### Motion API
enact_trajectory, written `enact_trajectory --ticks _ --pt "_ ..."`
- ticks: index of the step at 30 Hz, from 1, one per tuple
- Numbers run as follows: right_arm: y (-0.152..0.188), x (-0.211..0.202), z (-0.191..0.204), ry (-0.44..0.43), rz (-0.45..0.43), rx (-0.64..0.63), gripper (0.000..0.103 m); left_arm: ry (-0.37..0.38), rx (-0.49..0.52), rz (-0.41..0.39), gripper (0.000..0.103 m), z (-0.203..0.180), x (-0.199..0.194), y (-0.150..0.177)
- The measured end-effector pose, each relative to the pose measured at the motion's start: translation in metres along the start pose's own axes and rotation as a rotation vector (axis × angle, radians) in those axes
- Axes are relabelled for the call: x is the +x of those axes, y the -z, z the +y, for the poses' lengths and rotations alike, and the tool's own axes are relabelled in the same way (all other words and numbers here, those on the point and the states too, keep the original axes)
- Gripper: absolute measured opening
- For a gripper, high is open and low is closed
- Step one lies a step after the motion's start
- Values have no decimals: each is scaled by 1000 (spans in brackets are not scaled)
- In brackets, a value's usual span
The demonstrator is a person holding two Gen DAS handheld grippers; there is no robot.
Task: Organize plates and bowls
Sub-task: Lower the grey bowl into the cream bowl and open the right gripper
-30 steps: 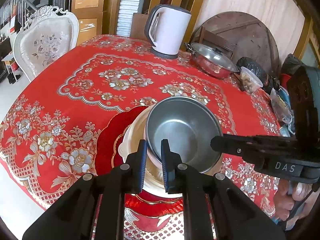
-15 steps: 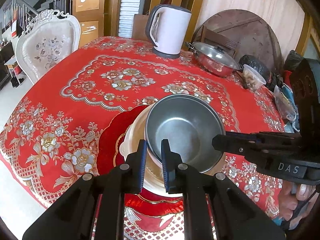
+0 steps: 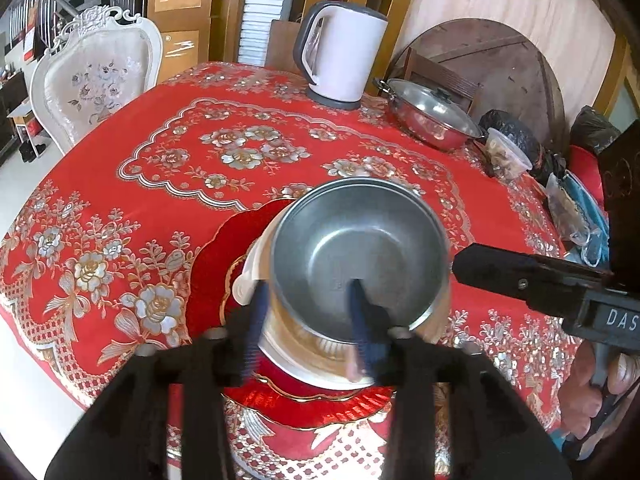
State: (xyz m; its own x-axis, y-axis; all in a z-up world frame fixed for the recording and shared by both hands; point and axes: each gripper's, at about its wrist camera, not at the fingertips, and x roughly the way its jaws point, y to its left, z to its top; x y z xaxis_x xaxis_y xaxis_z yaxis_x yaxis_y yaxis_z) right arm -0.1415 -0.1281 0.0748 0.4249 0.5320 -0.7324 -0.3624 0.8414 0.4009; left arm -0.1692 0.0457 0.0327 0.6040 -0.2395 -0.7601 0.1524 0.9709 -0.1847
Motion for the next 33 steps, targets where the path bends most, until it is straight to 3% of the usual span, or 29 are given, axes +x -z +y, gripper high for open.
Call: enact_trajectory --ticks 3,7,19,22,28,33 --pt "0 -8 -3 -25 -29 13 39 1 -9 -34 58 0 -8 -1" --pt "2 -20 -10 -50 -66 28 39 19 -35 -67 74 3 -19 -3" --pt "13 -46 -63 -83 -155 143 42 19 -27 -145 83 -9 -37 -3" --pt "25 -48 -86 -105 -186 196 50 -4 -2 -150 83 -17 -36 -1" --pt "57 -37 -122 -172 -199 257 51 -11 -22 -145 84 -19 -33 2" --pt "79 -33 -115 -217 -231 182 57 -60 -11 -228 103 -24 -43 9"
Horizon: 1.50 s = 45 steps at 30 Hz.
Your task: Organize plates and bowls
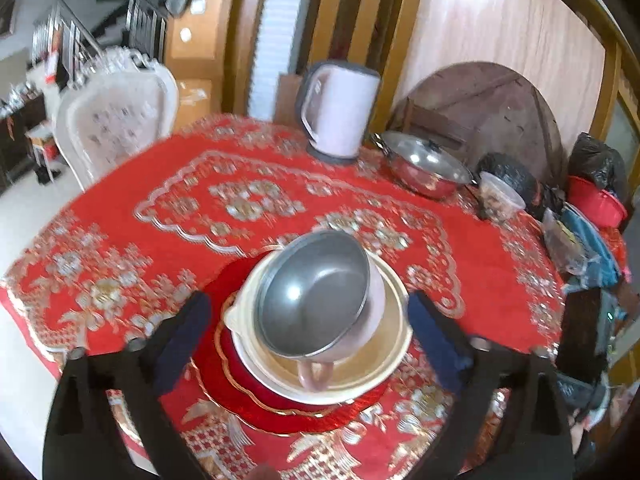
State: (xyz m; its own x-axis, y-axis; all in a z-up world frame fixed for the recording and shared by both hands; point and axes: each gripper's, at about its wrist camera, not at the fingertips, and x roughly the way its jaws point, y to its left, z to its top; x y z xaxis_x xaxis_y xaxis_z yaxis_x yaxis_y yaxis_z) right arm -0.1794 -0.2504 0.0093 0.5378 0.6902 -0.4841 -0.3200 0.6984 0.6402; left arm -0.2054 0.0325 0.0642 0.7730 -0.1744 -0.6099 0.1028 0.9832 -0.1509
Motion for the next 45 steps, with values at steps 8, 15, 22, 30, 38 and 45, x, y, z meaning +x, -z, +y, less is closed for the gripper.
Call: enact_trajectory --ticks 8,15,22,30,38,45 --pt "31 -6 -5 -112 -100 -76 64 -145 54 -40 103 -14 -8 12" --pt "47 0 -1 -140 -112 -102 64 -140 36 24 103 -9 4 28" --pt "50 0 33 -52 -116 -234 65 -53 25 102 103 -10 17 40" --pt "51 14 74 75 -33 -389 65 -46 67 102 103 -16 11 46" --pt "48 11 66 108 -40 -353 65 67 15 138 103 -9 17 52" --pt "43 8 60 161 -47 -340 65 6 27 86 103 -8 13 53"
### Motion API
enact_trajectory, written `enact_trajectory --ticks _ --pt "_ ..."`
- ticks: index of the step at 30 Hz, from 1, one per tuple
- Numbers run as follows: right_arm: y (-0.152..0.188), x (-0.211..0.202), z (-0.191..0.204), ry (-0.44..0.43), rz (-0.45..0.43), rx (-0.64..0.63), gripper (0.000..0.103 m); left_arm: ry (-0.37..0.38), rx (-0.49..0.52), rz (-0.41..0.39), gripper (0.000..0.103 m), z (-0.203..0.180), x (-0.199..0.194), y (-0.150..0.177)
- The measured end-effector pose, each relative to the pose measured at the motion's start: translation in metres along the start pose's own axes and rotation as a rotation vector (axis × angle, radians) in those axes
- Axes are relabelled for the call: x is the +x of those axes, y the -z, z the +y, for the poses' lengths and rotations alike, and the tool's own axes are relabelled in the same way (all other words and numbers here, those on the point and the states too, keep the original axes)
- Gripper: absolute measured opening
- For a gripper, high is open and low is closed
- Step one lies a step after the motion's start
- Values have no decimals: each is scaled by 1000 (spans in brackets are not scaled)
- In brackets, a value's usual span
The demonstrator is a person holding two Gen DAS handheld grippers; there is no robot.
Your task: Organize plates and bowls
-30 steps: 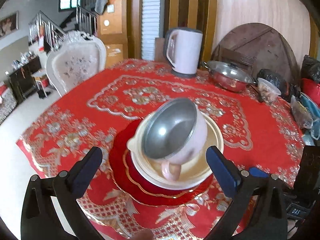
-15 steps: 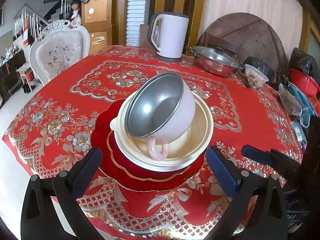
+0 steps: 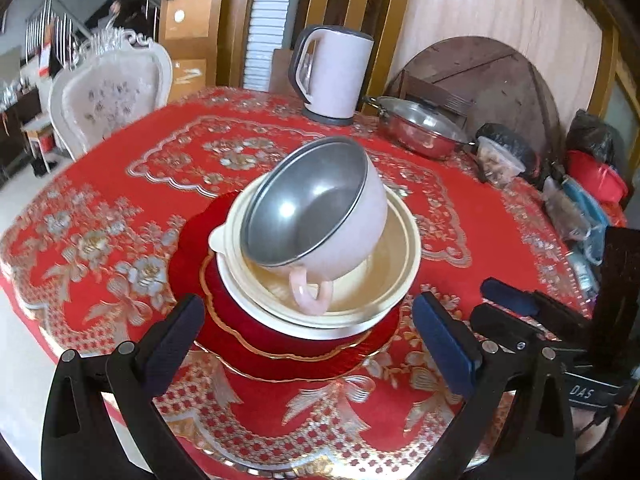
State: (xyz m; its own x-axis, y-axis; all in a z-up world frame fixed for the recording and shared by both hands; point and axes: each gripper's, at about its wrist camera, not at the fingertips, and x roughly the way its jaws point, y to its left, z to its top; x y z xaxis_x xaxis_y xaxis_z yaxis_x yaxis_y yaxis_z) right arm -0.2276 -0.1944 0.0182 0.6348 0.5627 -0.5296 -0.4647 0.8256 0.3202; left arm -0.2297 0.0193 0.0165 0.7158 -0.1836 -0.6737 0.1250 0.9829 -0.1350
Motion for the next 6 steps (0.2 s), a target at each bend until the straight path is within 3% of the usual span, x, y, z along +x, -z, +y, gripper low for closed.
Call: enact_trajectory --ticks 6 --pt "0 0 0 -8 4 5 65 -20 10 8 103 -2 3 1"
